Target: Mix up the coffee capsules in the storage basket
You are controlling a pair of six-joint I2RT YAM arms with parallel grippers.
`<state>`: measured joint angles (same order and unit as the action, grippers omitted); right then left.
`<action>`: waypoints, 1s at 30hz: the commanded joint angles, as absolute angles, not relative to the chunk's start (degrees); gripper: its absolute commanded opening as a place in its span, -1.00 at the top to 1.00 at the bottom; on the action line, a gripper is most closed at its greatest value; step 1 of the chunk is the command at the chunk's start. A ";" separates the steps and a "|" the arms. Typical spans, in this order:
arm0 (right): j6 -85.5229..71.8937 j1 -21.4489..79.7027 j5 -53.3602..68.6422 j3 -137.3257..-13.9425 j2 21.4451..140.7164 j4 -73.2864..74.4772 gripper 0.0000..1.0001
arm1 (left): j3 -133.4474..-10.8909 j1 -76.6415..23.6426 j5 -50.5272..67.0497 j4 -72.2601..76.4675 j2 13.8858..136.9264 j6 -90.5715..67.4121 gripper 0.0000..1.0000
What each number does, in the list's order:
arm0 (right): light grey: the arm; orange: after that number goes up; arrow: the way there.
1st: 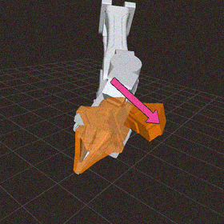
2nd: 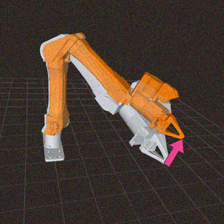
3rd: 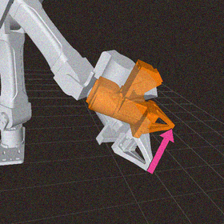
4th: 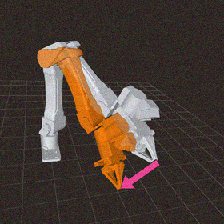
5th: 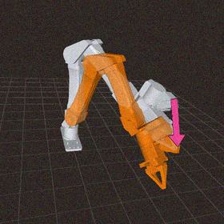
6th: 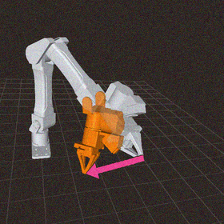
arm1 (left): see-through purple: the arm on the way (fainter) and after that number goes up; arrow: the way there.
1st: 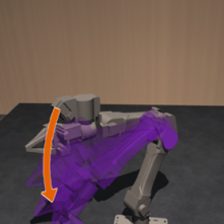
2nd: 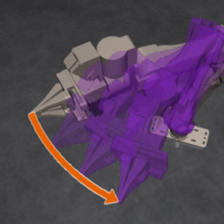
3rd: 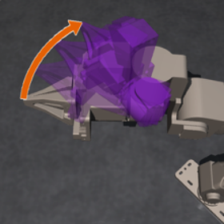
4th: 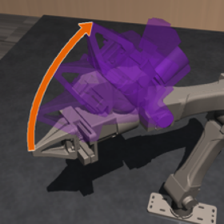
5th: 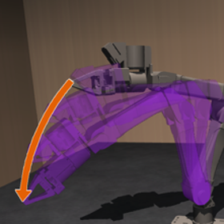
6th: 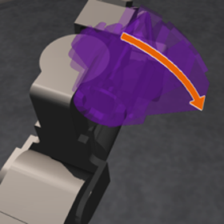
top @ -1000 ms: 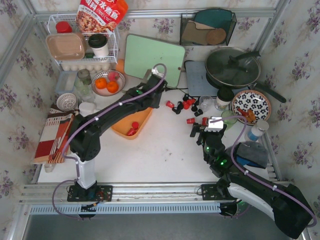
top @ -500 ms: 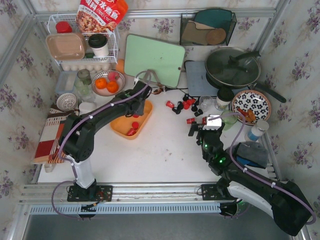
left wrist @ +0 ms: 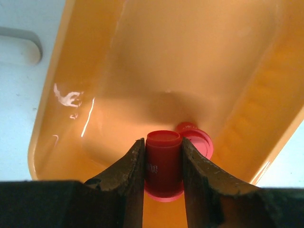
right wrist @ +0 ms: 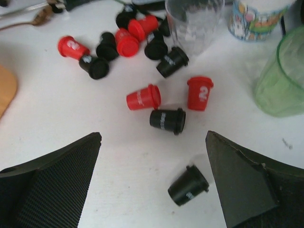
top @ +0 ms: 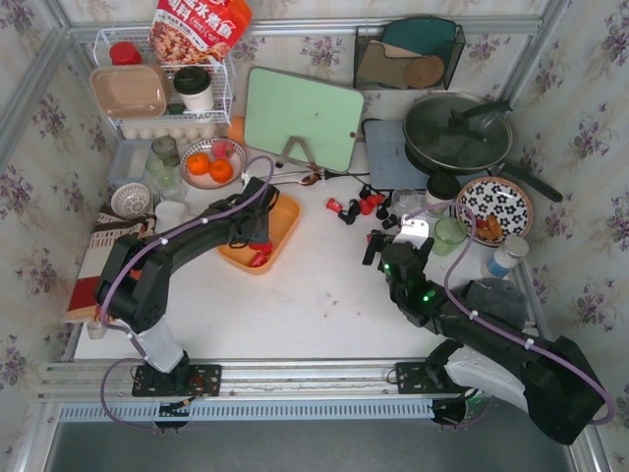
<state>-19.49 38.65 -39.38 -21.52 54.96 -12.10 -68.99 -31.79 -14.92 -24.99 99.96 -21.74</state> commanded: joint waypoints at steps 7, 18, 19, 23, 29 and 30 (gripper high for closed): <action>-55.43 38.76 -43.48 -30.19 66.28 21.41 -1.00 | -56.37 -31.73 -13.31 -7.85 91.70 -23.09 0.12; -60.87 38.75 -43.29 -31.28 69.97 24.90 -0.79 | -49.00 -31.82 -11.31 -1.02 81.67 -19.62 -0.09; -61.21 38.76 -43.25 -31.36 70.23 24.88 -0.75 | -48.61 -31.82 -10.74 -0.97 79.87 -19.71 -0.09; -62.19 38.76 -44.34 -32.14 71.92 25.17 -0.64 | -47.27 -32.21 -10.00 -1.57 75.27 -20.50 -0.09; -62.06 38.55 -48.97 -33.40 73.41 25.13 -0.53 | -45.38 -33.80 -8.20 -1.14 71.27 -21.92 -0.09; -62.00 38.39 -49.18 -33.59 73.92 25.06 -0.52 | -45.28 -34.14 -8.11 -1.26 70.93 -21.70 -0.09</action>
<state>-60.82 38.68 -44.77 -32.73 72.90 25.06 -45.80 -33.21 -9.74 -2.85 72.18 -21.15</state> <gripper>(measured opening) 0.771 0.545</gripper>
